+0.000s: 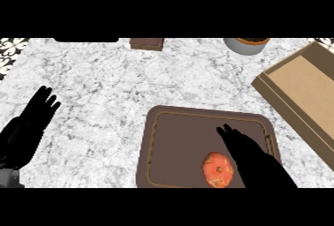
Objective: Pick the squash from the tray and place it in the cardboard box
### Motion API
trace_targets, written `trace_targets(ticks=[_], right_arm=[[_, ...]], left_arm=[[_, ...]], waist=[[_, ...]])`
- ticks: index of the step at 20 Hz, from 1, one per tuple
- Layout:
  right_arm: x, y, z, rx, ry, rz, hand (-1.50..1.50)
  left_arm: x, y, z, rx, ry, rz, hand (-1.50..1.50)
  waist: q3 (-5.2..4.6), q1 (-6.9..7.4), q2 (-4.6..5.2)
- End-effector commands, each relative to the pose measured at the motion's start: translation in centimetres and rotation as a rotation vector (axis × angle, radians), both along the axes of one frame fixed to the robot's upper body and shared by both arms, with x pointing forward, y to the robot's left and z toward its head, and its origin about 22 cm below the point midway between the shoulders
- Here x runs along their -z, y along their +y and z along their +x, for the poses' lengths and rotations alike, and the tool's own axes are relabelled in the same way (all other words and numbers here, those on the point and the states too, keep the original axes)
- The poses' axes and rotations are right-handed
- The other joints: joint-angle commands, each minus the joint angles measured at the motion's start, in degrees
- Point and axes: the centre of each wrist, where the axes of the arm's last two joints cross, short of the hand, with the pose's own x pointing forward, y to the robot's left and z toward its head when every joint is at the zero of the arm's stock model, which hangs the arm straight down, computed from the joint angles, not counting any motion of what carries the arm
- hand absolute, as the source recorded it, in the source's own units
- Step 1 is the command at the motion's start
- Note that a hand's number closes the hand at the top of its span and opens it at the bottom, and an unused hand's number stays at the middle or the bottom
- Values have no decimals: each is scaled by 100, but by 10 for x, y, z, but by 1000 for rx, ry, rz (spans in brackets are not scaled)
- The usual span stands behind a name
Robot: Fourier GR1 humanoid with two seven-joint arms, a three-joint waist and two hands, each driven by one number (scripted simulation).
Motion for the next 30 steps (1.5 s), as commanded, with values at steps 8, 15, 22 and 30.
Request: trace_targets(ticks=[8, 15, 22, 30], right_arm=[[9, 37, 3, 51, 61, -140, -150], [13, 18, -9, 84, 96, -155, -150], [34, 35, 14, 87, 111, -205, -150], [43, 35, 24, 82, 168, -217, -150]], left_arm=[[1, -11, -8, -7, 4, 7, 0], [-5, -4, -8, -19, -21, 19, 0], [0, -22, 8, -22, -7, 14, 0], [2, -1, -10, -18, 7, -2, 0]], waist=[[-1, 28, -8], [1, -15, -14], [1, -12, -1], [2, 11, -4]])
